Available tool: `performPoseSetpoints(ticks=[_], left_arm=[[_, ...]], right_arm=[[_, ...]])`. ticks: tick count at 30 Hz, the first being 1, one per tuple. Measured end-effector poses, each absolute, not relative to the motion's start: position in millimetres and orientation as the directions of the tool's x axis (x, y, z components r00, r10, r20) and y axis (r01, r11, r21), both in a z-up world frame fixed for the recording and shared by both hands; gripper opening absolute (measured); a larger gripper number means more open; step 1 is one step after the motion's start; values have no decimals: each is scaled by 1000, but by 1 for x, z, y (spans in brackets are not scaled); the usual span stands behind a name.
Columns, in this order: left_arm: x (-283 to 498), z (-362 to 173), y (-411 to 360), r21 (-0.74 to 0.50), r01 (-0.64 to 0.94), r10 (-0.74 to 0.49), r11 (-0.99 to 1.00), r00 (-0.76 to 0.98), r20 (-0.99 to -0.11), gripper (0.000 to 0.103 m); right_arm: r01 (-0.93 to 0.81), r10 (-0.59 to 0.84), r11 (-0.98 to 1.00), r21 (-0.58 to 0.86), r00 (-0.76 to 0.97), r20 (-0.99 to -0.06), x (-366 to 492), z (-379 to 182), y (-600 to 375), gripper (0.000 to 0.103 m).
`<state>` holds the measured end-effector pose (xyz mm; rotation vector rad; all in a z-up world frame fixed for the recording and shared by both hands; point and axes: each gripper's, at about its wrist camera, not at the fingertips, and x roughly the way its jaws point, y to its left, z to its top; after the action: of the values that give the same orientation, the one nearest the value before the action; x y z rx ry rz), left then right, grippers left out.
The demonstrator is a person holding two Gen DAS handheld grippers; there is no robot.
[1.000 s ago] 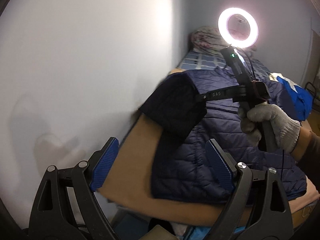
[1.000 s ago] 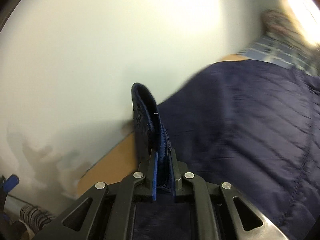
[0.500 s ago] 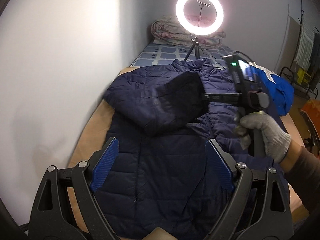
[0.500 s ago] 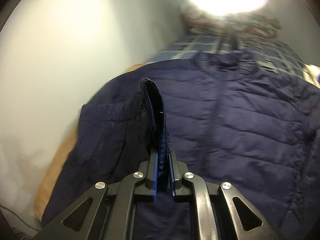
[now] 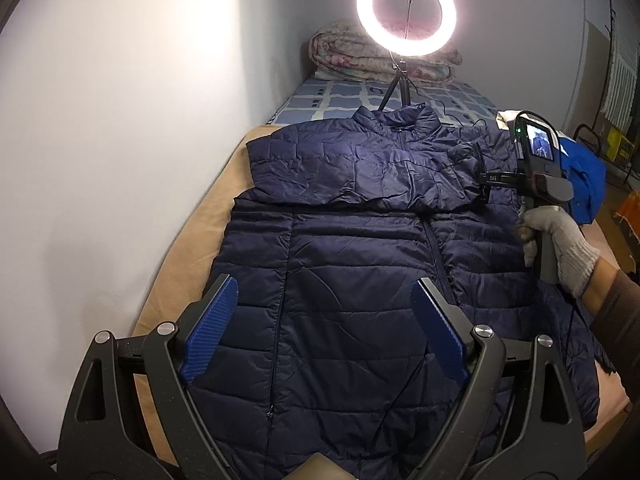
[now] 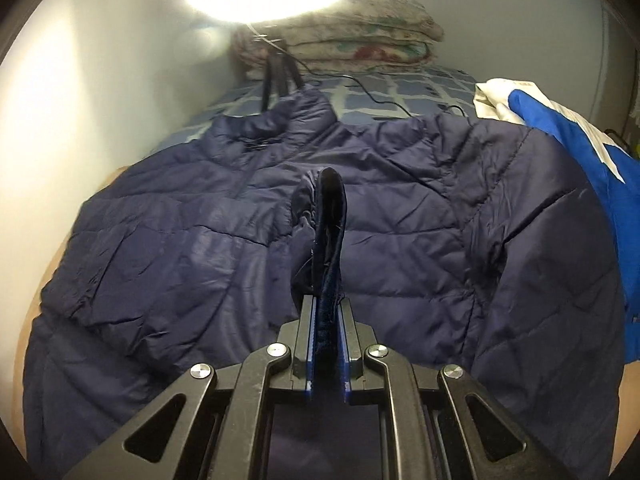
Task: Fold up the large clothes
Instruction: 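Open the right tool to release the folded sleeve, then move the left tool to the jacket's side edge and grasp it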
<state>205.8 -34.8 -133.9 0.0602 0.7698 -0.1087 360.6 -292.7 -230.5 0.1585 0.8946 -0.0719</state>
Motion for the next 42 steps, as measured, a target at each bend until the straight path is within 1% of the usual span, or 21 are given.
performPoseSetpoints(ticks=[3, 8, 10, 12, 13, 14, 16, 18, 19, 20, 24, 26, 30, 32, 33, 35, 36, 38, 40, 42], left_arm=[[206, -134, -38, 21, 126, -76, 992, 718, -691, 91], [208, -132, -46, 16, 141, -91, 990, 720, -687, 91], [209, -130, -51, 34, 150, -88, 988, 732, -676, 91], [209, -129, -56, 54, 161, -85, 986, 746, -660, 91], [210, -127, -59, 61, 163, -84, 985, 752, -653, 91], [211, -126, -61, 60, 165, -87, 984, 754, -651, 91], [215, -123, -66, 35, 174, -110, 984, 755, -647, 91], [216, -118, -72, 10, 188, -139, 982, 759, -636, 91], [216, -115, -77, 0, 199, -155, 980, 762, -629, 91], [216, -112, -82, -5, 210, -168, 978, 768, -617, 91], [210, -98, -105, 16, 250, -198, 968, 803, -563, 91], [206, -93, -115, 15, 277, -225, 961, 808, -545, 91], [199, -93, -134, 14, 335, -273, 942, 791, -547, 91], [194, -97, -144, 24, 370, -295, 929, 776, -558, 91], [191, -100, -149, 29, 389, -305, 921, 765, -566, 91], [186, -105, -158, 31, 426, -330, 904, 743, -583, 91], [183, -108, -162, 30, 445, -344, 895, 732, -588, 91], [176, -114, -171, 32, 484, -374, 874, 715, -591, 91], [165, -119, -181, 48, 527, -405, 849, 705, -582, 91], [155, -124, -189, 64, 562, -426, 824, 692, -583, 91]], right_arm=[[158, 9, 979, 128, 594, -805, 371, -239, -301, 7], [167, -13, 981, 96, 552, -834, 374, -255, -302, 8], [169, -6, 980, 102, 544, -839, 376, -258, -305, 9], [174, -1, 978, 112, 547, -837, 373, -257, -307, 17], [170, 8, 978, 124, 560, -828, 370, -253, -308, 28], [162, 14, 978, 132, 577, -816, 365, -247, -309, 32], [142, 26, 980, 140, 605, -796, 354, -232, -309, 34], [126, 30, 982, 139, 624, -780, 341, -217, -309, 40], [122, 29, 983, 137, 637, -770, 330, -206, -309, 46], [119, 29, 983, 140, 653, -756, 316, -193, -310, 50], [137, 14, 979, 152, 698, -716, 259, -147, -319, 60], [154, -16, 978, 139, 724, -690, 222, -120, -321, 68], [212, -108, 974, 76, 737, -667, 163, -85, -324, 78], [255, -152, 965, 65, 742, -653, 126, -68, -327, 87], [263, -156, 962, 72, 747, -646, 114, -64, -329, 90], [291, -179, 954, 77, 753, -633, 85, -55, -331, 101], [305, -192, 949, 75, 753, -629, 78, -52, -333, 103], [338, -223, 938, 82, 765, -604, 59, -49, -336, 103], [349, -222, 931, 111, 779, -586, 50, -49, -340, 103], [352, -202, 924, 149, 781, -591, 53, -50, -348, 103]])
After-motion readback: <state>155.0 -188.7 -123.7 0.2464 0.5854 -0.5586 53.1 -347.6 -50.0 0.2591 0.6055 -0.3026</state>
